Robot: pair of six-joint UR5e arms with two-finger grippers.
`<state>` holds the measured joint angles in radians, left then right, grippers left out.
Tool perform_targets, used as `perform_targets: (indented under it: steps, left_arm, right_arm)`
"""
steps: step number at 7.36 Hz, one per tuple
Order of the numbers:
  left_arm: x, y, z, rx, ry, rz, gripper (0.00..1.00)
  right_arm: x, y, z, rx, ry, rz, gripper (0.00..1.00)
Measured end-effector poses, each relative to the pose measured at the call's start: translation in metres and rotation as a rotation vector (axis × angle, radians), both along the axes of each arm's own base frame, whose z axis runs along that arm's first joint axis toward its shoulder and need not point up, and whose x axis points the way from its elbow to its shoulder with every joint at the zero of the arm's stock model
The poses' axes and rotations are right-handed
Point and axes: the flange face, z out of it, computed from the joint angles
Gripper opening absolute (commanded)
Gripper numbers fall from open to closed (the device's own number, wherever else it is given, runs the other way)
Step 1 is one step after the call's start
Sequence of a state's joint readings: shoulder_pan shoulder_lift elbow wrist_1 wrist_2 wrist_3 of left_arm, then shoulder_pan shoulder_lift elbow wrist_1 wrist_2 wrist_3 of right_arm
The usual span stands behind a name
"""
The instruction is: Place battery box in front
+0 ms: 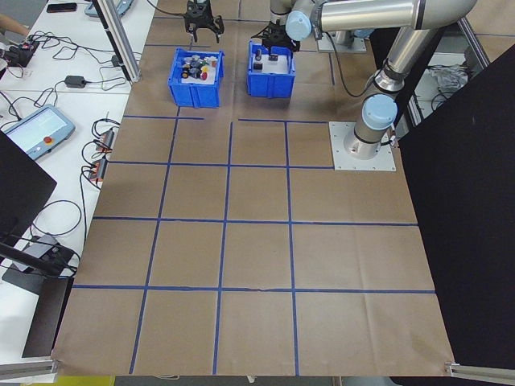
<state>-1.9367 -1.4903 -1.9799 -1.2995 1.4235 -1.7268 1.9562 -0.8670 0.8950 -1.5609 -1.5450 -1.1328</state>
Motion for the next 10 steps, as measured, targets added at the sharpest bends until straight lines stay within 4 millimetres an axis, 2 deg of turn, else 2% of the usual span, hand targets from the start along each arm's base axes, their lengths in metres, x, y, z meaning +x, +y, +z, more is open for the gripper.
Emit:
perform_targets:
  steps: [2, 3, 6, 7, 9, 10]
  left_arm:
    - [-0.030, 0.025, -0.012, 0.053, 0.021, 0.082, 1.00]
    - [-0.039, 0.030, -0.023, 0.072, 0.041, 0.123, 1.00]
    - [-0.046, 0.042, -0.066, 0.046, 0.086, 0.212, 1.00]
    - [-0.048, 0.047, -0.073, 0.035, 0.094, 0.220, 1.00]
    - [-0.050, 0.050, -0.076, 0.015, 0.102, 0.218, 1.00]
    - [-0.051, 0.048, -0.078, -0.001, 0.108, 0.217, 1.00]
  right_arm:
    - [0.026, 0.003, -0.037, -0.007, 0.026, 0.051, 1.00]
    - [0.030, 0.005, -0.055, -0.010, 0.030, 0.059, 1.00]
    - [0.033, 0.019, -0.104, -0.057, 0.020, 0.058, 1.00]
    - [0.034, 0.029, -0.110, -0.057, 0.022, 0.057, 0.83]
    - [0.033, 0.039, -0.103, -0.067, 0.021, 0.054, 0.25]
    - [0.032, 0.040, -0.099, -0.074, 0.023, 0.054, 0.05]
